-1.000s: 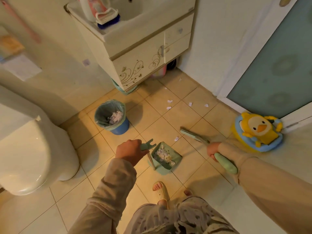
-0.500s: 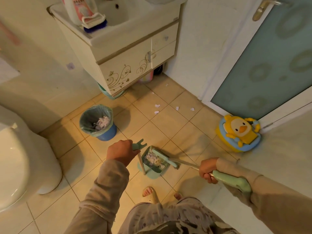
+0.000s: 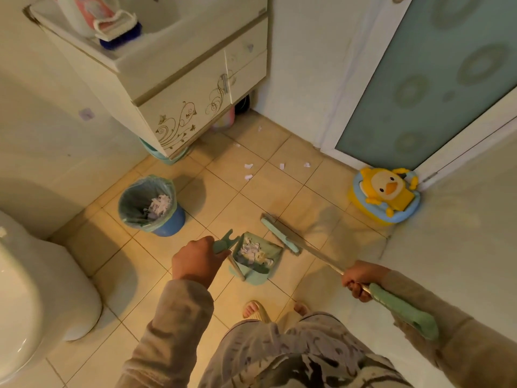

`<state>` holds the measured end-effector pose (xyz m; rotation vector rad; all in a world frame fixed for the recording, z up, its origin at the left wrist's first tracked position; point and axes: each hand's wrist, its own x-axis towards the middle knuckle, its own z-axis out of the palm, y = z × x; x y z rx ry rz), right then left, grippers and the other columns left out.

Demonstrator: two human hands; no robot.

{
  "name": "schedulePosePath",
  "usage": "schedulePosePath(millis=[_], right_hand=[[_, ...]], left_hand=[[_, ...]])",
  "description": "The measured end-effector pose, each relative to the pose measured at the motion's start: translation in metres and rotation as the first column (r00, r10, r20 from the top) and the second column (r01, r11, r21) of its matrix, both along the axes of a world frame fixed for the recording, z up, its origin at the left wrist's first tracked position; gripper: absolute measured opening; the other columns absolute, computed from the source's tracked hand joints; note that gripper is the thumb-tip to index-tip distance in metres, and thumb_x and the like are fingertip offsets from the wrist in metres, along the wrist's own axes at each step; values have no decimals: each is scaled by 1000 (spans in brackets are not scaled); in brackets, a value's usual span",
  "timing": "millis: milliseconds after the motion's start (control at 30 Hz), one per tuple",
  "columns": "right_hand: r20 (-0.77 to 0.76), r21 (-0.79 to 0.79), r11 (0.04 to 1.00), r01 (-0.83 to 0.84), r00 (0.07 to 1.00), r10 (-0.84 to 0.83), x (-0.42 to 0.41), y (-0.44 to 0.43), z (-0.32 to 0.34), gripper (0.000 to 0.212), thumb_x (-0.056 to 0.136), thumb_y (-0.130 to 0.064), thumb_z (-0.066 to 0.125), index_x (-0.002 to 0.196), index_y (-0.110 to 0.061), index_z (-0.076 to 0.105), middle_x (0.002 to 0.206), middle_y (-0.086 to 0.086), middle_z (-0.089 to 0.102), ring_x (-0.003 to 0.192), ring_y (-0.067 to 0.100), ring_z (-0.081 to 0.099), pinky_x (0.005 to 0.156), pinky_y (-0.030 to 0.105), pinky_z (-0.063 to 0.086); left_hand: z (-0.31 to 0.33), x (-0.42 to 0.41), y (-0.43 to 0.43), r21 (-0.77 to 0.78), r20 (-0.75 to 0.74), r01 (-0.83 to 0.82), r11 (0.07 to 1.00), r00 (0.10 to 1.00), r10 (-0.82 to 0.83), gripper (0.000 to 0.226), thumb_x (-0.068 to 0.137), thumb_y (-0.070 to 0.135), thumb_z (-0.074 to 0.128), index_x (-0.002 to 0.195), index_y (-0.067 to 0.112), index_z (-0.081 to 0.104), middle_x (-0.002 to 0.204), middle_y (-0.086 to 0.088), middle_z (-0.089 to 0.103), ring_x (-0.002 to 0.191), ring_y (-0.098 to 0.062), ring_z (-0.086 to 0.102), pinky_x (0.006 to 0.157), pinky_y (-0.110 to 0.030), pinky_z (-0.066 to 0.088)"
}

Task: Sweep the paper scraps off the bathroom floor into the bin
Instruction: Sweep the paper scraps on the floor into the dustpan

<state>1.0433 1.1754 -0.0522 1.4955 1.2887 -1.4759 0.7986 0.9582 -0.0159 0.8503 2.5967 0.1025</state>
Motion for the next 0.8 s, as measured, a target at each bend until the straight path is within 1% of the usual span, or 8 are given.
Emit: schedulePosePath(millis=[100, 233, 333, 467, 567, 667, 733, 800], right_hand=[[-5, 32, 999, 31, 1000, -31, -6, 2, -1, 43, 91, 3, 37, 51, -11, 32, 24, -2, 36, 18, 6, 37, 31, 6, 29], [-35, 49, 993, 109, 994, -107, -11, 13, 5, 43, 92, 3, 35, 51, -11, 32, 24, -1, 36, 17, 7, 35, 31, 6, 29], [-38, 69, 989, 133, 991, -131, -9, 25, 10, 41, 91, 3, 35, 52, -9, 35, 24, -1, 36, 17, 7, 35, 30, 7, 30], [-51, 100, 987, 126, 991, -121, -5, 57, 20, 52, 90, 2, 35, 40, -9, 39, 25, -3, 37, 18, 5, 36, 30, 6, 30], [-58, 117, 989, 94, 994, -88, -1, 87, 24, 44, 90, 2, 37, 48, -9, 35, 24, -3, 37, 18, 5, 36, 31, 6, 32], [-56, 126, 992, 11, 998, -4, 2, 105, 26, 40, 89, -1, 41, 50, -9, 36, 25, -3, 42, 19, 5, 39, 31, 7, 32], [-68, 147, 989, -30, 997, 40, 10, 132, 26, 37, 88, 0, 42, 52, -7, 38, 32, 1, 45, 24, 7, 42, 32, 9, 33], [-82, 149, 988, -51, 995, 64, 17, 162, 29, 37, 87, 4, 40, 52, -6, 36, 35, 3, 42, 24, 8, 40, 35, 8, 32]], left_hand=[[3, -13, 12, 13, -14, 37, 999, 999, -36, 39, 87, 51, 52, 101, 17, 63, 93, -7, 68, 85, -26, 64, 74, -33, 53], [6, -20, 32, 34, 12, 45, 998, 999, -46, 40, 86, 50, 54, 101, 15, 64, 95, -9, 69, 87, -28, 64, 74, -33, 52], [7, -15, 49, 41, 16, 59, 997, 998, -60, 38, 86, 50, 54, 97, 15, 63, 91, -9, 68, 83, -29, 63, 66, -30, 46], [7, -7, 78, 46, 0, 53, 998, 999, -53, 37, 86, 50, 53, 93, 15, 62, 82, -7, 64, 76, -28, 61, 62, -29, 44], [4, 1, 107, 84, -31, 6, 996, 1000, -3, 36, 86, 50, 54, 90, 15, 63, 72, -1, 55, 67, -22, 52, 57, -26, 37], [1, 5, 115, 102, -46, -48, 994, 998, 53, 36, 86, 49, 56, 90, 14, 64, 64, 3, 50, 61, -18, 50, 50, -21, 30], [-2, 15, 132, 117, -66, -93, 989, 993, 101, 37, 86, 48, 56, 90, 13, 64, 61, 4, 49, 59, -17, 50, 50, -21, 32], [-3, 25, 151, 107, -83, -130, 986, 987, 139, 38, 86, 49, 56, 88, 12, 64, 60, 3, 50, 59, -19, 52, 52, -22, 36]])
